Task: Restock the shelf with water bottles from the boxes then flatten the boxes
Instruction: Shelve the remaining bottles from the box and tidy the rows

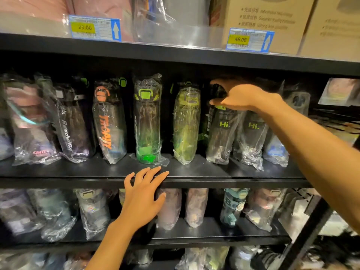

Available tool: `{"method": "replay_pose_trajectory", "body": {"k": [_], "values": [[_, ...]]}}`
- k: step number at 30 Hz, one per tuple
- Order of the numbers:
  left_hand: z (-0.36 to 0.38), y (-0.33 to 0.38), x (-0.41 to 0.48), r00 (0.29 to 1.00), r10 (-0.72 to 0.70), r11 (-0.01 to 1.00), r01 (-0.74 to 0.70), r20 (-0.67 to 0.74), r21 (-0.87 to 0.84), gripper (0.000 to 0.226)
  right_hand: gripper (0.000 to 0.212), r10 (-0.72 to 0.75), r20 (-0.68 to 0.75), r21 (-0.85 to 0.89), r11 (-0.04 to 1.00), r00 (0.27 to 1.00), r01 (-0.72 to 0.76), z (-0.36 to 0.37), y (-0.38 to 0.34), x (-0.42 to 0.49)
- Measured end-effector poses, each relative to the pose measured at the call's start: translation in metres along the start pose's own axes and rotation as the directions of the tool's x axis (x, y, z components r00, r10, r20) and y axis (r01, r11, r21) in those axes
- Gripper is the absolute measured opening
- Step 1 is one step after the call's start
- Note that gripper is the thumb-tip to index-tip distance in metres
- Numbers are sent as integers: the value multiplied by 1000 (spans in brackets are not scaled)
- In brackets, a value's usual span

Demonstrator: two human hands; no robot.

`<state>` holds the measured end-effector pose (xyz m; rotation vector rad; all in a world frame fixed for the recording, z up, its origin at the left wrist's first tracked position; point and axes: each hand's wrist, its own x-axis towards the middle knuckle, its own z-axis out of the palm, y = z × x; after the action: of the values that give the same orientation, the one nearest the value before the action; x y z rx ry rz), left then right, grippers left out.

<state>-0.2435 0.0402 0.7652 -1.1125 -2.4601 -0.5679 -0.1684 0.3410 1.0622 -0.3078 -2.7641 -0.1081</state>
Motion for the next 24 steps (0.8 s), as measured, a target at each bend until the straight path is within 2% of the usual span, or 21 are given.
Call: {"method": "replay_pose_trajectory", "body": {"k": [3,6,11,24], "values": [[1,30,9,998,64,998,-64,0,4,62,94,62,116,0,998,991,-62,2,22,2],[11,69,19,987,157,987,-158,24,20,63,100,11,198,8,1000,980,-13,8,32,8],[38,98,24,989,135,990,-137,64,17,72,91,-61,152,4,998,986,61,13,39,21],[41,97,25,996,81,997,-80,46,-21,67,86,-179,77,101,980,981,170,15,51,37]]}}
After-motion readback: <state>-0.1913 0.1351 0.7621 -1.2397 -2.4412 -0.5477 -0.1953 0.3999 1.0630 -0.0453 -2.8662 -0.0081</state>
